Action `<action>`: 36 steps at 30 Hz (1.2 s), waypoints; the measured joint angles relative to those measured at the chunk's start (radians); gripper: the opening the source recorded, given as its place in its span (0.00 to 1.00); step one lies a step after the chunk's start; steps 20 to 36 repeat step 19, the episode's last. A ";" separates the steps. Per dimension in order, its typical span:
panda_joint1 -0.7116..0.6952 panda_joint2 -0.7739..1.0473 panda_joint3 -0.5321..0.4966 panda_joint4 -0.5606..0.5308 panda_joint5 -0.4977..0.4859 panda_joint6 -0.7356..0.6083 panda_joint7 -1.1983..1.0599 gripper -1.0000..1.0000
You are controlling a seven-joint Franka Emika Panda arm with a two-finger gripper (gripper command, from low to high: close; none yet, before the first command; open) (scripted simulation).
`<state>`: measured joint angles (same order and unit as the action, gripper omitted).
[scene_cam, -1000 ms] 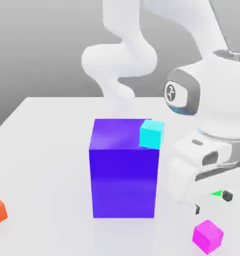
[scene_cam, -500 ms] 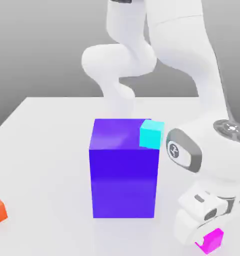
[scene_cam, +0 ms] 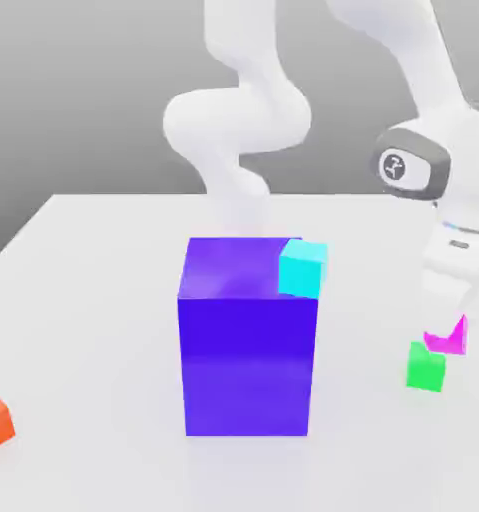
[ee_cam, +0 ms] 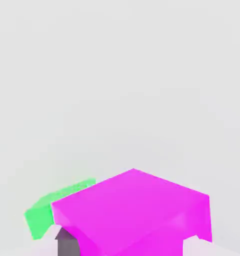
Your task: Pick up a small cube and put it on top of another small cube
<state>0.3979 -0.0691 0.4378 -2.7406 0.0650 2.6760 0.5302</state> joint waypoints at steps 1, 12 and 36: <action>0.000 0.012 0.001 -0.010 -0.010 0.022 0.004 0.00; 0.032 0.202 -0.081 -0.009 -0.244 0.194 0.169 1.00; 0.054 0.033 -0.050 -0.020 -0.039 0.051 0.022 1.00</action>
